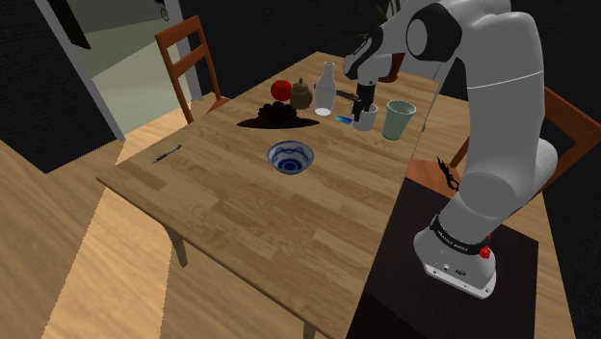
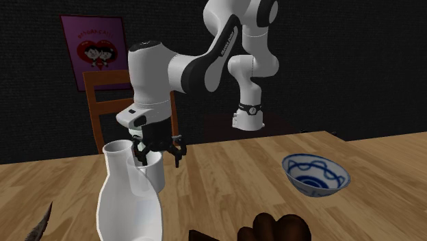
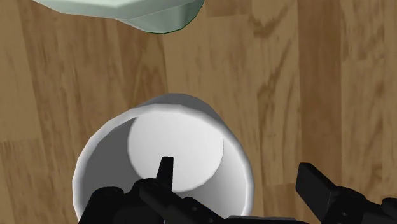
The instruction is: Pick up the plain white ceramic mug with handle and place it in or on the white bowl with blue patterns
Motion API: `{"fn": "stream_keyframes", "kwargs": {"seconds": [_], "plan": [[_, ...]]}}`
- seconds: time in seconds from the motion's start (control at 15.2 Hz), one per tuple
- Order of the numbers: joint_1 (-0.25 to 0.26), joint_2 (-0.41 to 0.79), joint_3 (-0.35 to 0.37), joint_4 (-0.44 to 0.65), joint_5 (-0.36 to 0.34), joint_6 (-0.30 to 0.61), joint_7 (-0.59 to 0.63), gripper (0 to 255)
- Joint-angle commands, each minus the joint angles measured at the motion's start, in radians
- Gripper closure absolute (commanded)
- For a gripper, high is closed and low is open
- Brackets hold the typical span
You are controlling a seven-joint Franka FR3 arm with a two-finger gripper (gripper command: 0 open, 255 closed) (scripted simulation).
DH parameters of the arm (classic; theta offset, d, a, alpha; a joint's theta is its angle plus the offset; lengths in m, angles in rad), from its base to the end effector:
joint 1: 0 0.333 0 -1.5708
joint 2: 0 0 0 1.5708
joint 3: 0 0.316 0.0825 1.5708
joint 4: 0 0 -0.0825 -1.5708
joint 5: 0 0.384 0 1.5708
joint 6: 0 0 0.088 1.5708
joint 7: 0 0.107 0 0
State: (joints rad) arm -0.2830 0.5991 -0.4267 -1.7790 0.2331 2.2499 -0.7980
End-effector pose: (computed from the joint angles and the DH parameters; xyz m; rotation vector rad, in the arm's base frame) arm 0.5112 -0.4022 0.2392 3.1370 -0.0111 -0.1398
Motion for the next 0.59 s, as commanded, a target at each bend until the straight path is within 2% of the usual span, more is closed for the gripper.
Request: {"fn": "stream_keyframes", "kwargs": {"seconds": [0.0,0.07,0.53], "plan": [[0.0,0.0,0.0,0.0,0.0,0.0,0.0,0],[0.0,0.0,0.0,0.0,0.0,0.0,0.0,255],[0.0,0.0,0.0,0.0,0.0,0.0,0.0,255]]}}
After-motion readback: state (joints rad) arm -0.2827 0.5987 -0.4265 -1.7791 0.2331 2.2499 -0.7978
